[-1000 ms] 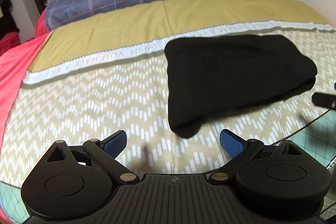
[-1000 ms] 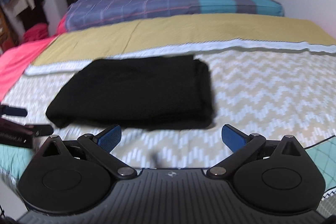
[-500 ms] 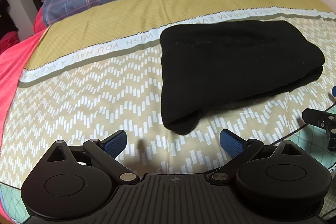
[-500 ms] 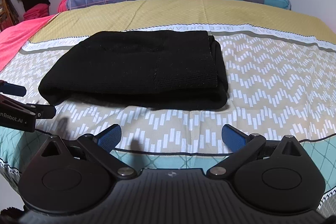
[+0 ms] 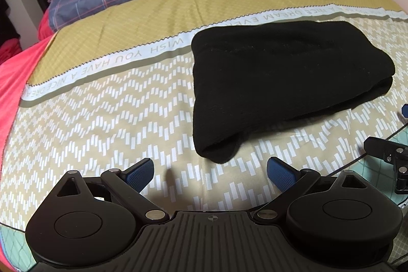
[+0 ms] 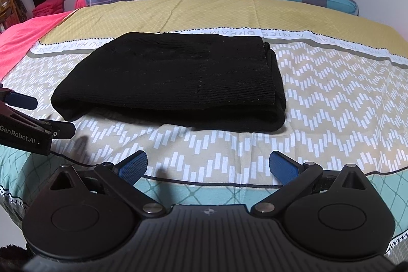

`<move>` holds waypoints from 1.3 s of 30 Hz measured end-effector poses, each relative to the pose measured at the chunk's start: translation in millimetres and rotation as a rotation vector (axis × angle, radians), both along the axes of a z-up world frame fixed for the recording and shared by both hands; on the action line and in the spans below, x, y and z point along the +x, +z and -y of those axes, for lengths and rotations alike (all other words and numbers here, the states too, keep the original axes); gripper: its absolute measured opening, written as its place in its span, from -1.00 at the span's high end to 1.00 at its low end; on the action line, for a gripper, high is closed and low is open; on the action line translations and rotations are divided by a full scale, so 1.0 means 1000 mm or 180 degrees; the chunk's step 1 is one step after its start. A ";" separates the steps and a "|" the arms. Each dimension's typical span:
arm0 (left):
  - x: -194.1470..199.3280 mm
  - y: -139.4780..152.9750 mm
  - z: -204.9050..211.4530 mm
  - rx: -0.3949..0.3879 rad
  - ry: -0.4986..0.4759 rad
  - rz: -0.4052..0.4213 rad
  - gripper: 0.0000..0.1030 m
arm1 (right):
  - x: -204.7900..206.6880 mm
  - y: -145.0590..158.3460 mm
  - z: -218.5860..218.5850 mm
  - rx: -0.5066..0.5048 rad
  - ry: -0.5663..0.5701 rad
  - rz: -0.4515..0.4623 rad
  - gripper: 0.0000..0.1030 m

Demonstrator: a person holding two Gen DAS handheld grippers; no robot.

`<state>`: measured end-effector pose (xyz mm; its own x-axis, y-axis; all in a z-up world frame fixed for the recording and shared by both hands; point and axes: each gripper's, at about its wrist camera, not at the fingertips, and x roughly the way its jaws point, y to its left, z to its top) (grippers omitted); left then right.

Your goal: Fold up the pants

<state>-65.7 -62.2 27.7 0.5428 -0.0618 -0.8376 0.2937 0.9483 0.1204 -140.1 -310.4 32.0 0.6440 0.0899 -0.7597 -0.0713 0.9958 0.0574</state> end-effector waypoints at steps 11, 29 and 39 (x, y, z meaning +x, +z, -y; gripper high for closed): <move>0.001 0.000 -0.001 0.0011 -0.0015 0.0007 -1.00 | 0.002 -0.001 -0.004 -0.0002 0.0067 -0.0005 -0.97; 0.003 -0.003 -0.003 -0.0004 -0.0006 -0.0021 -1.00 | 0.006 -0.005 -0.007 -0.0002 0.0125 -0.0051 -0.97; 0.005 -0.004 -0.003 -0.0042 -0.0062 -0.0060 -1.00 | 0.009 -0.009 -0.008 0.0014 0.0140 -0.0076 -0.97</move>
